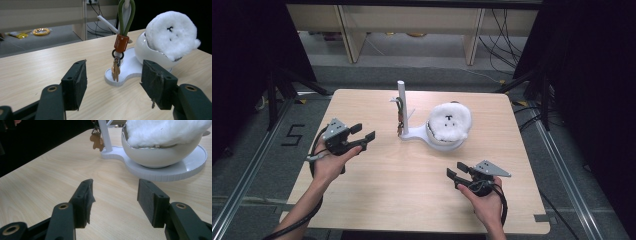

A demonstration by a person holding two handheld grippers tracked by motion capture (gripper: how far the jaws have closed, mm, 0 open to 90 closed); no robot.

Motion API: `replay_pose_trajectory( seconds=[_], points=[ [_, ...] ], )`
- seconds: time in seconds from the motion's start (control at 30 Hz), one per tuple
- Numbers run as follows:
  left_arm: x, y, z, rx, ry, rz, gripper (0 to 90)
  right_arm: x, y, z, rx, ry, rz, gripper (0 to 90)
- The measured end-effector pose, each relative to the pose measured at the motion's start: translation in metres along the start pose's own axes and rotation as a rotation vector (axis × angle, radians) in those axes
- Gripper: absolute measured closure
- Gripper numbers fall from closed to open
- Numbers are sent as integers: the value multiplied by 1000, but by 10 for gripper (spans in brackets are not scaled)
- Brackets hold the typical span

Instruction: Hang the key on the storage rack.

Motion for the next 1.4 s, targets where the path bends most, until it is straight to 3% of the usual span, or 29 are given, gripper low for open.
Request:
replay_pose_trajectory(
  seconds=[0.1, 0.17, 0.2, 0.23, 0.33, 0.4, 0.47, 0.5, 0.53, 0.6, 0.63, 0.87, 0.93, 1.0, 1.07, 1.1, 1.4],
  points=[
    [13, 12, 1, -13, -1, -18, 367, 0, 0, 0, -13, -12, -9, 469],
    [22, 19, 1, -19, -2, -21, 367, 0, 0, -4, 19, 15, 0, 468],
    [26, 22, 1, -22, -3, -25, 367, 0, -1, -4, 7, 35, -11, 467],
    [26, 22, 1, -22, -3, -25, 367, 0, -2, -4, 4, 26, -16, 466],
    [47, 29, -2, -26, -5, -35, 367, 1, -2, -4, -6, 15, -16, 464],
    [57, 31, -4, -32, -9, -27, 367, 1, -2, -3, -3, 2, -12, 464],
    [70, 33, -6, -39, -9, -18, 367, 1, -2, -5, 1, 21, -14, 463],
    [78, 33, -7, -39, -1, -12, 368, 2, -2, -2, -9, -15, -5, 462],
    [85, 33, -8, -39, 5, -3, 368, 2, -4, -5, -8, 16, -14, 462],
    [95, 31, -9, -36, 9, -2, 369, 3, -4, -7, 3, 20, -7, 461],
    [101, 31, -10, -45, 9, 12, 369, 4, -4, -5, 16, -5, -3, 461],
    [111, 33, -10, -59, -11, -22, 368, 5, -4, -6, -7, 9, 6, 458],
    [113, 33, -11, -63, -8, -14, 369, 6, -5, -7, 17, 0, 8, 458],
    [115, 31, -11, -53, -1, -23, 369, 6, -4, -6, 10, -11, 6, 457],
    [116, 32, -11, -62, -5, -12, 369, 7, -5, -10, 12, 22, 7, 456],
    [116, 32, -10, -64, -1, -9, 369, 7, -4, -7, -3, -6, 8, 456],
    [116, 31, -9, -51, 14, -23, 370, 10, -7, -9, 11, 22, 15, 453]
  ],
)
Point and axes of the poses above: each handheld gripper's, and its own axes: y roughly backward along the jaws, x roughly out of its underside, z roughly to its left, the point moved 4 cm from there along -y, roughly forward along the jaws, and after that the axes turned 7 degrees about z, right-handed, at the moved point
